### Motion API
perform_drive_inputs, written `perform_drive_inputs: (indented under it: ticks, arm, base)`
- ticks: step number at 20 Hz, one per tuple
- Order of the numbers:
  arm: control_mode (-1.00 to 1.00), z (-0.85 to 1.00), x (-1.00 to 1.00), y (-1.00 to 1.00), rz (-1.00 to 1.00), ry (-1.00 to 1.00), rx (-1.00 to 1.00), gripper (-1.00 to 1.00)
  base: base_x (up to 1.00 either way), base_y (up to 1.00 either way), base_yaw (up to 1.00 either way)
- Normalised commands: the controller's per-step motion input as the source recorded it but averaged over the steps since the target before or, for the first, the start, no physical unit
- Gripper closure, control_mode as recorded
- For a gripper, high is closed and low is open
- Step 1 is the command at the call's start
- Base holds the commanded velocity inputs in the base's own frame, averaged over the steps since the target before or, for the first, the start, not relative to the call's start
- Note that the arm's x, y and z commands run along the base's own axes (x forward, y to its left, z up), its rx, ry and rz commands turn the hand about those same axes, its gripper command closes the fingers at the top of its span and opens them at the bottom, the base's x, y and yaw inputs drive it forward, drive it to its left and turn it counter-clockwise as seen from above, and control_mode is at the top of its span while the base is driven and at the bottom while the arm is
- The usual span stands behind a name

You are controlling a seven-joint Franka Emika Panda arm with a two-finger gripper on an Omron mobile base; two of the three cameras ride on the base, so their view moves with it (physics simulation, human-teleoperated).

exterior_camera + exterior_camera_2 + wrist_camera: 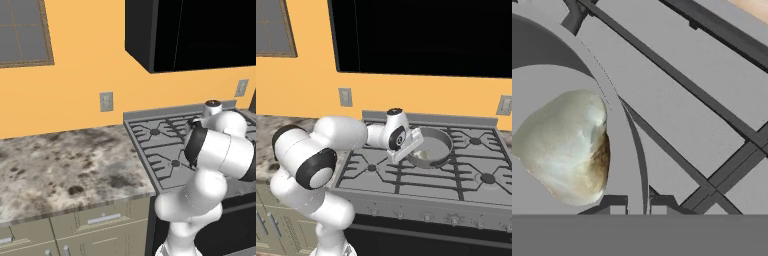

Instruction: Turn on the sink faucet. Then move the garlic from the counter to the sink. Turn off the sink. Move the vegetable from the sink to the pot next to the stove. Finally move the pot to the center burner.

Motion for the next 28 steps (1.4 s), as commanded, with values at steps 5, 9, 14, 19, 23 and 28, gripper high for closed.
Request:
perform_drive_inputs:
  ticks: [5,9,14,19,23,28]
  arm:
    - [-1.00,-0.10,0.17,-0.13,0.02,0.00,0.00,1.00]
    - [-1.00,-0.15,0.20,-0.02,0.01,0.00,0.00,1.00]
    - [-1.00,-0.16,0.21,0.00,0.02,0.00,0.00,1.00]
    - [-1.00,-0.19,0.16,-0.01,0.02,0.00,0.00,1.00]
    - [-1.00,-0.19,0.14,0.00,0.02,0.00,0.00,1.00]
    - [-1.00,-0.15,0.18,-0.02,0.01,0.00,0.00,1.00]
  base:
    - [0.00,0.00,0.00]
    - [0.00,0.00,0.00]
    - [0.00,0.00,0.00]
    - [0.00,0.00,0.00]
    - [0.00,0.00,0.00]
    - [0.00,0.00,0.00]
